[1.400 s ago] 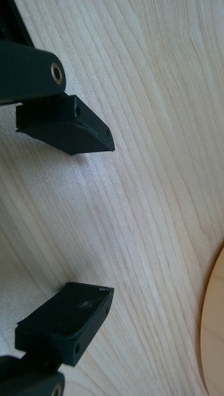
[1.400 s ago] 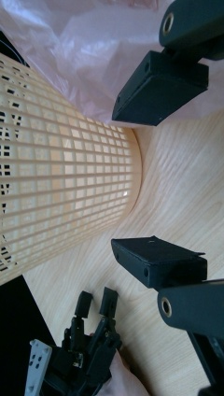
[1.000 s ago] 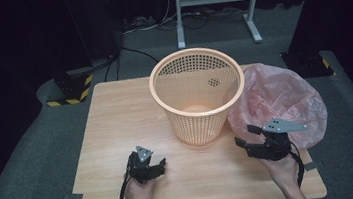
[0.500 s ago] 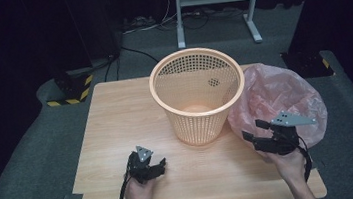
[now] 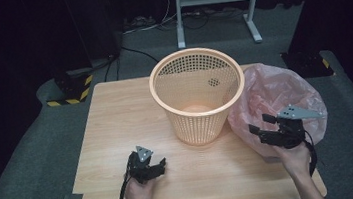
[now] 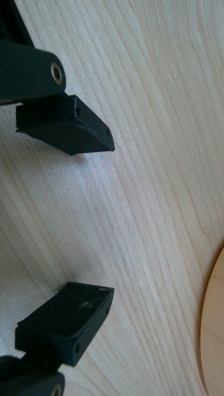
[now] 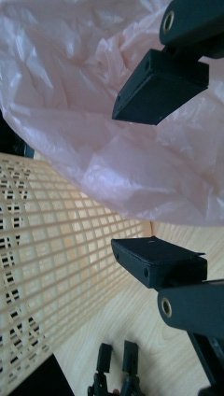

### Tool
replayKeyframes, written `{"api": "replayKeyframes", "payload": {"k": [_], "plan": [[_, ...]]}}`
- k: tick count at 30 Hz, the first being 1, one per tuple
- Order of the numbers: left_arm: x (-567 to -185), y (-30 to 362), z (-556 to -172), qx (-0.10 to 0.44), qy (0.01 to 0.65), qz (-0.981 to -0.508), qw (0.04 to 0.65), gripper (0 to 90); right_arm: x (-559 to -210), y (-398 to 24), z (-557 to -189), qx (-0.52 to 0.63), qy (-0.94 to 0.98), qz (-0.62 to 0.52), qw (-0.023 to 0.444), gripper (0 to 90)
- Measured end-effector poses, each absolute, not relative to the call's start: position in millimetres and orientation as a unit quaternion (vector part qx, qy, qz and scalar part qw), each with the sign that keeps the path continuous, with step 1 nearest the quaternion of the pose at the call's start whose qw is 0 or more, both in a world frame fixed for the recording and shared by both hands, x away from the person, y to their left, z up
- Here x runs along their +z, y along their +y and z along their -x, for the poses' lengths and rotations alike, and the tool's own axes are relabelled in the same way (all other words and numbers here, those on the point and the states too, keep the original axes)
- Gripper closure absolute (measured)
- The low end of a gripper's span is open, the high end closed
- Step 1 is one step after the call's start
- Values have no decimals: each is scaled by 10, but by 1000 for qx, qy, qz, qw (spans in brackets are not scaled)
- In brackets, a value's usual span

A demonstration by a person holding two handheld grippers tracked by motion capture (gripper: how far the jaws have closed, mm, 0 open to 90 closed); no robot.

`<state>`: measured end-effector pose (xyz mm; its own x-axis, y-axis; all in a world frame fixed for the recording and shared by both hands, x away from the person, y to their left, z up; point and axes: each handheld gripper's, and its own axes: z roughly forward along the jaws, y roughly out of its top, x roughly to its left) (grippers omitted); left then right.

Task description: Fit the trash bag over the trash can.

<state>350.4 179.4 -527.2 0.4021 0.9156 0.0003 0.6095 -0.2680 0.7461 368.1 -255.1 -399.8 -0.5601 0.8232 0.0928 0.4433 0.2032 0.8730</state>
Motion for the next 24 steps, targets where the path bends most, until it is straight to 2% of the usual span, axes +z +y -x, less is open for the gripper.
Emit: {"api": "replayKeyframes", "payload": {"k": [24], "plan": [[-5272, 1794, -3505, 224, 499, -764, 342, 252, -3950, -2852, -3991, 440, 732, -468, 227, 309]]}}
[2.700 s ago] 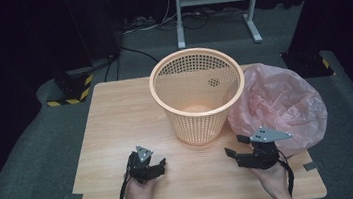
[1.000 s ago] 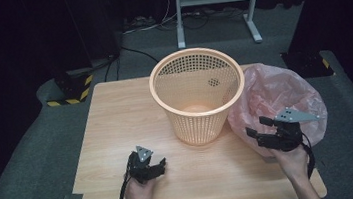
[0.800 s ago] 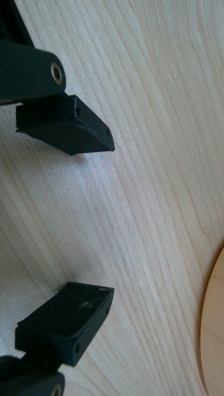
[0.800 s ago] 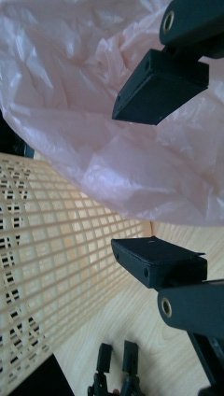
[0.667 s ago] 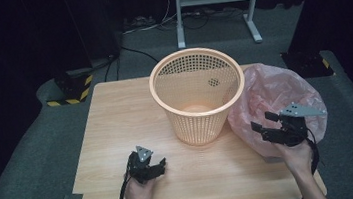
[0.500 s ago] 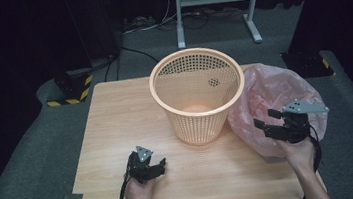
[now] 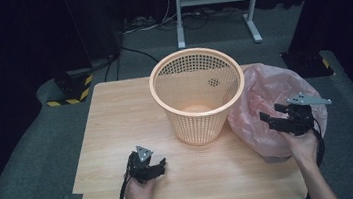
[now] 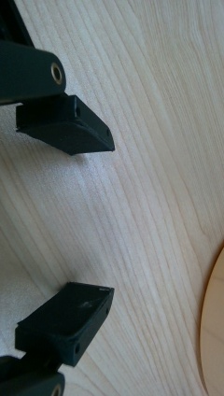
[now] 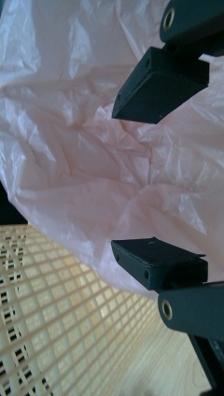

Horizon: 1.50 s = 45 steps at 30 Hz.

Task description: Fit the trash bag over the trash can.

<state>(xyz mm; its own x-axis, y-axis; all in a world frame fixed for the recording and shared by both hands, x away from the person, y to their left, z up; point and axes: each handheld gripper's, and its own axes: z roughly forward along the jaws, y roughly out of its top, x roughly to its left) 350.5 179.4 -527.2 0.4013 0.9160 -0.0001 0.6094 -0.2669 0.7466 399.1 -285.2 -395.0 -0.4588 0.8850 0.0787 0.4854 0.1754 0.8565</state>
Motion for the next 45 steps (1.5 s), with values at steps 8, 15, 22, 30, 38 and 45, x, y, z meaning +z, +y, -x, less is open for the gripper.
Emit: {"api": "replayKeyframes", "payload": {"k": [8, 15, 22, 30, 38, 45], "plan": [[-5272, 1793, -3505, 224, 499, -764, 342, 252, -3933, -2940, -4080, 429, 727, -482, 233, 285], [-5272, 1794, -3506, 224, 499, -764, 342, 252, -3939, -3015, -4205, 423, 722, -499, 225, 270], [-5273, 1792, -3507, 224, 500, -763, 342, 252, -3959, -3067, -4308, 411, 719, -513, 227, 253], [-5273, 1792, -3507, 224, 500, -763, 342, 252, -4020, -3079, -4442, 387, 723, -526, 226, 244], [-5273, 1792, -3508, 224, 500, -763, 343, 252, -4083, -3101, -4538, 381, 723, -537, 209, 237], [-5272, 1792, -3508, 224, 500, -763, 342, 252, -4148, -3129, -4589, 378, 723, -544, 199, 236]]}}
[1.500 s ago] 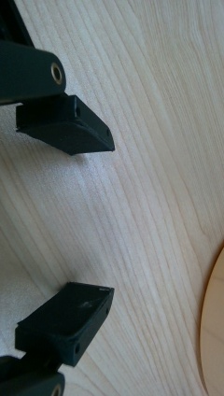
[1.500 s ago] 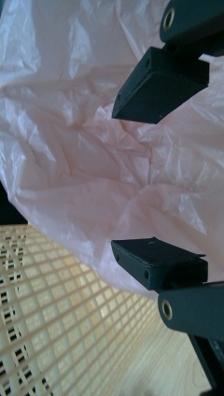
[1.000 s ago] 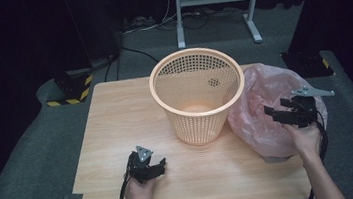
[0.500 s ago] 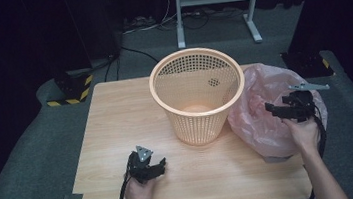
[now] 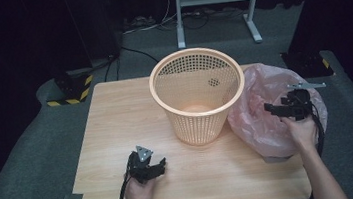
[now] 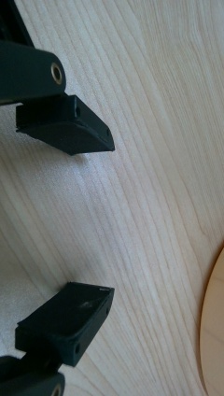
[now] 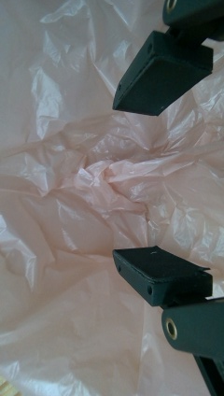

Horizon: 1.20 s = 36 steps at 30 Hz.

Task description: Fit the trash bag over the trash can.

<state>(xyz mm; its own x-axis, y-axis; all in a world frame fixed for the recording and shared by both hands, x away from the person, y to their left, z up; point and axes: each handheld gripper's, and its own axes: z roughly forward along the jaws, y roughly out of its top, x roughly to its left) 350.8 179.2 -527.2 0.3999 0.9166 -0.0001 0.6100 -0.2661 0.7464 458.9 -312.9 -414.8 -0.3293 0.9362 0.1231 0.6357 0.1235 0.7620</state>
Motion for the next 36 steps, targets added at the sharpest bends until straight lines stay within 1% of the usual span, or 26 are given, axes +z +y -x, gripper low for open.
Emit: {"api": "replayKeyframes", "payload": {"k": [18, 23, 28, 36], "plan": [[-5272, 1793, -3508, 224, 500, -764, 342, 251, -4463, -3128, -4731, 337, 733, -565, 173, 228], [-5273, 1792, -3509, 224, 500, -764, 342, 252, -4563, -3086, -4762, 323, 739, -568, 164, 219], [-5273, 1792, -3511, 224, 500, -763, 342, 252, -4682, -3018, -4805, 292, 754, -565, 164, 189], [-5272, 1792, -3511, 224, 500, -764, 342, 252, -4850, -2918, -4863, 260, 768, -563, 158, 189]]}}
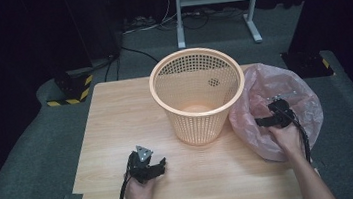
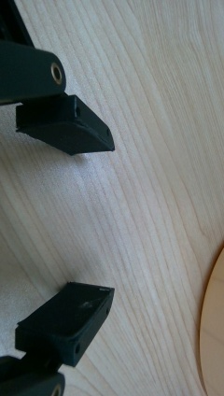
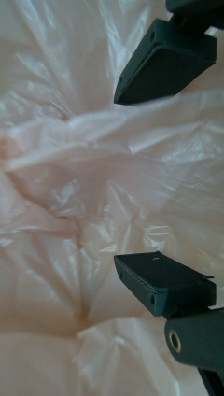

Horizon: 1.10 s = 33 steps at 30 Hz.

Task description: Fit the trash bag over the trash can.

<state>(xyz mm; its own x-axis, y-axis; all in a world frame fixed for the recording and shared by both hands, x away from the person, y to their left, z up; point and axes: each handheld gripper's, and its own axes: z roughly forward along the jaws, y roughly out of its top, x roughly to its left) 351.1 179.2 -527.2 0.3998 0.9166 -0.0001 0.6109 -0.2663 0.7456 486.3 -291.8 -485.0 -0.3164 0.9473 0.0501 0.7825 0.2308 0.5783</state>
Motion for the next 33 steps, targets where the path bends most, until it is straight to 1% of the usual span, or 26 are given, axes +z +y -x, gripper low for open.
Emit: {"api": "replayKeyframes", "payload": {"k": [2, 8, 10, 13, 14, 21, 24, 25, 28, 33], "plan": [[-5273, 1792, -3511, 224, 500, -764, 342, 252, -4900, -2898, -4878, 250, 771, -563, 161, 192], [-5273, 1791, -3510, 224, 500, -763, 342, 251, -5011, -2865, -4894, 236, 769, -572, 162, 242], [-5273, 1792, -3510, 224, 500, -764, 342, 251, -5024, -2857, -4896, 227, 770, -570, 174, 274], [-5272, 1791, -3510, 225, 500, -764, 341, 251, -5020, -2855, -4886, 230, 767, -573, 176, 326], [-5272, 1791, -3510, 225, 500, -764, 341, 251, -5019, -2860, -4883, 231, 766, -572, 181, 364], [-5272, 1791, -3510, 225, 500, -764, 341, 251, -5015, -2902, -4831, 246, 763, -565, 195, 721], [-5272, 1792, -3510, 224, 500, -764, 341, 251, -5010, -2911, -4829, 242, 763, -566, 198, 843], [-5272, 1792, -3510, 224, 500, -764, 341, 251, -5010, -2918, -4831, 243, 763, -565, 198, 867], [-5272, 1792, -3510, 224, 500, -764, 342, 251, -5008, -2950, -4845, 252, 760, -570, 184, 886], [-5272, 1792, -3510, 224, 500, -763, 342, 251, -4949, -2976, -4829, 263, 761, -566, 178, 891]]}}
